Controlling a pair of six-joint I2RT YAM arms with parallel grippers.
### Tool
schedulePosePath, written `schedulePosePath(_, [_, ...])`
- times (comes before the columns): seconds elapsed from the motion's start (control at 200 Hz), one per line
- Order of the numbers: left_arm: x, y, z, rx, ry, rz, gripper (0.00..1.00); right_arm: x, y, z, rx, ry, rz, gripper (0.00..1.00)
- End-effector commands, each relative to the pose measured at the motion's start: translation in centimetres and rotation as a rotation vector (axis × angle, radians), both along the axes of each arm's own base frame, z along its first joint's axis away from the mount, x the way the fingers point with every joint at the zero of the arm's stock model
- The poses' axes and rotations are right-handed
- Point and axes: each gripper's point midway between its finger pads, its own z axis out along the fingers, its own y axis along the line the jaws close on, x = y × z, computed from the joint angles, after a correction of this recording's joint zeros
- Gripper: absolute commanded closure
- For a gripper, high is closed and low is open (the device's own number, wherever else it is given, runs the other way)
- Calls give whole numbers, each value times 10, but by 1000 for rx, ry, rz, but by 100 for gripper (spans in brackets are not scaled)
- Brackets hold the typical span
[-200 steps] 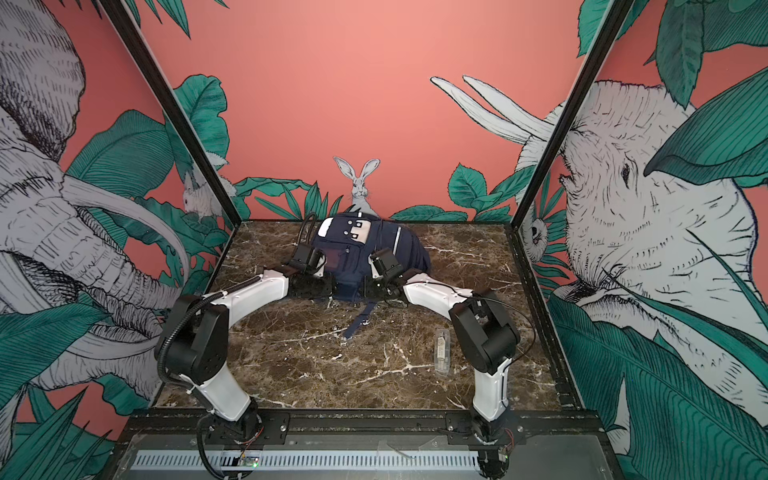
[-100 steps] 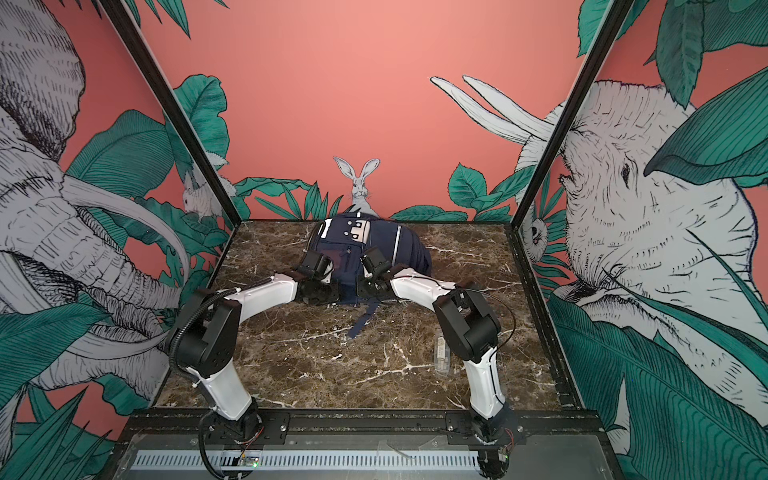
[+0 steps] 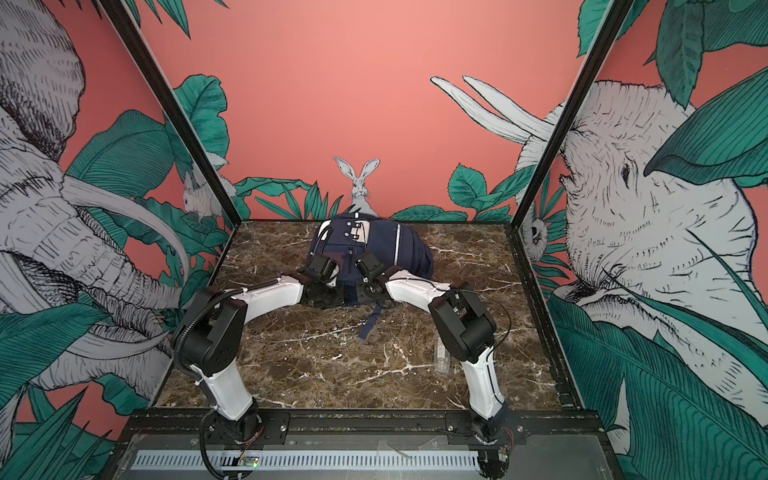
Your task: Pack the student bag
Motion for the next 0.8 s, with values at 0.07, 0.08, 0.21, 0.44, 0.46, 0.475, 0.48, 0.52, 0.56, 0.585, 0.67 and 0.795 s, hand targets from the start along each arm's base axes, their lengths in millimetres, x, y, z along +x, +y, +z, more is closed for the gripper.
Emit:
schedulePosePath(0.07, [-19, -5, -8, -11, 54, -12, 51, 6, 0, -2, -14, -28, -19, 58])
schedulePosePath(0.08, [-20, -6, -8, -10, 55, -13, 51, 7, 0, -2, -15, -28, -20, 58])
schedulePosePath(0.21, [-21, -7, -7, -14, 54, -12, 51, 12, 1, -1, -16, -37, -37, 58])
schedulePosePath(0.44, [-23, -9, -9, -17, 58, -13, 51, 16, 3, -5, -26, -38, -55, 62])
schedulePosePath(0.46, [-23, -9, -9, -18, 59, -14, 51, 16, 3, -5, -24, -38, -57, 62])
schedulePosePath(0.475, [-24, -9, -9, -18, 60, -14, 51, 16, 4, -5, -22, -40, -56, 62])
schedulePosePath(0.48, [-23, -9, -9, -18, 60, -14, 51, 17, 4, -4, -20, -41, -56, 63])
schedulePosePath(0.52, [-24, -9, -10, -17, 61, -15, 51, 17, 5, -4, -21, -42, -59, 63])
schedulePosePath(0.56, [-24, -10, -11, -18, 61, -15, 51, 18, 5, -4, -24, -44, -61, 64])
schedulePosePath(0.585, [-24, -10, -10, -20, 61, -14, 51, 18, 5, -5, -28, -44, -61, 64])
schedulePosePath(0.67, [-24, -11, -11, -21, 62, -15, 51, 19, 4, -8, -40, -41, -65, 66])
schedulePosePath(0.795, [-25, -10, -11, -17, 63, -13, 51, 18, 4, -11, -47, -34, -63, 72])
